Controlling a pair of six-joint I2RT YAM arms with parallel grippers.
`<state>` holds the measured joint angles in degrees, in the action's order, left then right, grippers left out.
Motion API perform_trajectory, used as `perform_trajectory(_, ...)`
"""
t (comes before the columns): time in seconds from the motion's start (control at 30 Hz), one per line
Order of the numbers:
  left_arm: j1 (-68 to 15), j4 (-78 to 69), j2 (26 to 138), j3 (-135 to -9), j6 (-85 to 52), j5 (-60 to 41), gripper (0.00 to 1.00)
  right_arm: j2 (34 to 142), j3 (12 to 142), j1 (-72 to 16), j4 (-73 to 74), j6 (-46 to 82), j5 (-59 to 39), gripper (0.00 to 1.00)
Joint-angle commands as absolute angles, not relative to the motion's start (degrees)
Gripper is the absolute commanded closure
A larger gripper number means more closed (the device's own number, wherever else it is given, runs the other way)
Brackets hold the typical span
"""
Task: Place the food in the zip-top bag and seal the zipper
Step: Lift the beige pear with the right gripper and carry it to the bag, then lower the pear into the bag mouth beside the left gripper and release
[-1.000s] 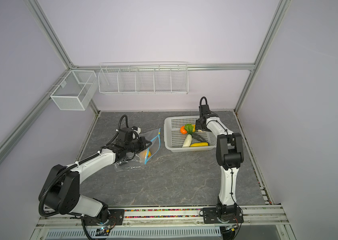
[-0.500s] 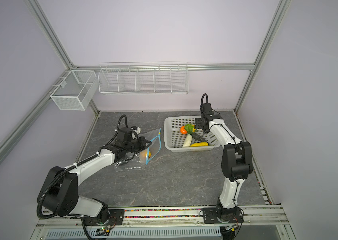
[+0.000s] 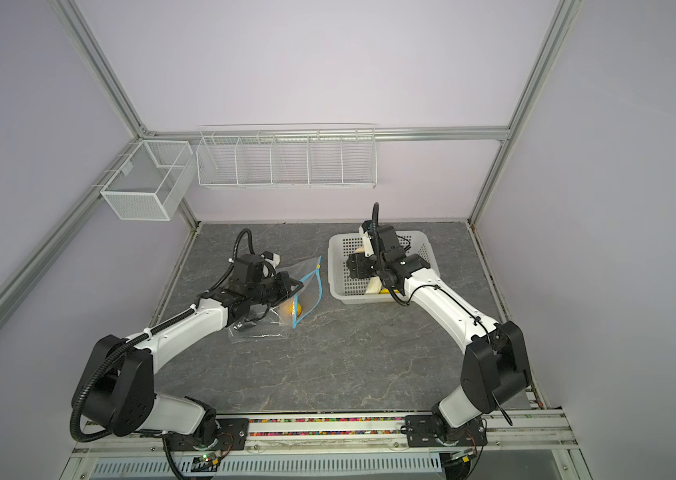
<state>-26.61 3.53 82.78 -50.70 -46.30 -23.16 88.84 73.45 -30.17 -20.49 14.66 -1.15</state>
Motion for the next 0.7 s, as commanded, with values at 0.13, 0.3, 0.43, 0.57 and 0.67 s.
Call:
perform_trajectory(0.13, -26.2, 3.2, 79.8, -53.4, -48.9, -21.7, 1.00, 89.7, 69.2, -37.1, -5.4, 17.8, -9.6, 0.32)
perform_trajectory(0.3, -26.2, 2.4, 79.3, -53.4, -49.7, -21.8, 1.00, 91.9, 67.3, -40.2, 1.4, 19.6, -12.1, 0.34)
perform_trajectory(0.43, -26.2, 2.2, 78.7, -53.3, -50.1, -22.0, 1.00, 94.5, 67.2, -41.4, 4.4, 20.4, -13.9, 0.35)
perform_trajectory(0.57, -26.2, 2.4, 78.0, -52.9, -50.3, -21.8, 1.00, 96.7, 66.7, -41.7, 6.5, 20.7, -15.2, 0.36)
perform_trajectory(0.67, -26.2, 2.1, 77.6, -52.8, -50.7, -22.1, 1.00, 98.0, 66.3, -41.7, 7.6, 21.0, -15.8, 0.38)
